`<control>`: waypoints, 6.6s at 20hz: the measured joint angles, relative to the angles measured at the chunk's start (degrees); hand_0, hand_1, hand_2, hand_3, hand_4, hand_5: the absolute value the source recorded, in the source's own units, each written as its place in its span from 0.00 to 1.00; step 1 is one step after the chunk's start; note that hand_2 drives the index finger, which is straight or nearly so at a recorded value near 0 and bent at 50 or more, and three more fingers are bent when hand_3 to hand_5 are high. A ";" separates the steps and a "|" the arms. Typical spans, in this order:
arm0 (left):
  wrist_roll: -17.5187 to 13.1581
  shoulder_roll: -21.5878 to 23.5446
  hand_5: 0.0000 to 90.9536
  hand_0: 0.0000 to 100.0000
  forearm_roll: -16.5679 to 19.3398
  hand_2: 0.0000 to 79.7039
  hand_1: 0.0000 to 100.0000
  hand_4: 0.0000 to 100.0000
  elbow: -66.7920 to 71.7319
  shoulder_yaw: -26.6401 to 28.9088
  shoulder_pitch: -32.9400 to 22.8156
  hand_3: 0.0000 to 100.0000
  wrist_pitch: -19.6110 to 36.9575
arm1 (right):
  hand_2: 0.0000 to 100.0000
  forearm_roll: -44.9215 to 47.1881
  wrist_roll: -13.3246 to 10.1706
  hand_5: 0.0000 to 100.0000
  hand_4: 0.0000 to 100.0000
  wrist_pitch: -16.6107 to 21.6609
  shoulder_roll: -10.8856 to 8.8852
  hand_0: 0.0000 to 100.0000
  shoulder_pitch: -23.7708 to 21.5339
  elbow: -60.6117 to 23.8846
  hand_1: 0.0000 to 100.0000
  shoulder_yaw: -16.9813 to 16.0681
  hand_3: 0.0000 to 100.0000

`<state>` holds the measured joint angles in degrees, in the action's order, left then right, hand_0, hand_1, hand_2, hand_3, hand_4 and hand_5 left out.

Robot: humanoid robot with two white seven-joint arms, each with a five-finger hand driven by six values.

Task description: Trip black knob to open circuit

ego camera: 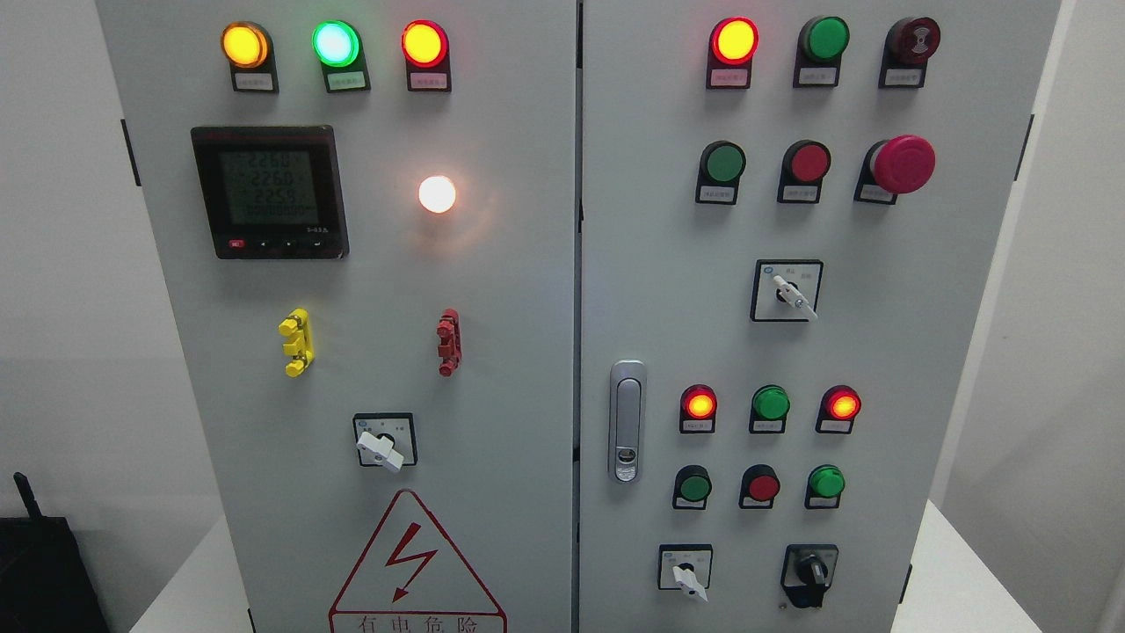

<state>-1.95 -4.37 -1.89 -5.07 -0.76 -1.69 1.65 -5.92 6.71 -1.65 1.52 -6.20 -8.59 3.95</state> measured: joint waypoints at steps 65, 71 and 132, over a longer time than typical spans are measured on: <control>0.00 0.00 0.00 0.12 0.00 0.00 0.39 0.00 0.00 0.00 0.00 0.00 0.00 | 0.00 10.44 -12.66 0.63 0.82 32.98 0.24 0.68 -11.19 -49.38 0.85 0.93 0.94; 0.00 0.00 0.00 0.12 0.00 0.00 0.39 0.00 0.00 0.00 0.00 0.00 0.00 | 0.00 10.45 -13.54 0.68 0.84 30.06 0.18 0.73 -11.33 -58.46 0.86 0.79 0.97; 0.00 0.00 0.00 0.12 0.00 0.00 0.39 0.00 0.00 0.00 0.00 0.00 0.00 | 0.00 11.89 -15.07 0.92 1.00 4.75 0.61 0.93 1.56 -94.71 0.96 -2.29 1.00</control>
<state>-1.95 -4.37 -1.89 -5.07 -0.76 -1.70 1.65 5.98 -8.36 3.10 2.12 -4.65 -103.30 1.66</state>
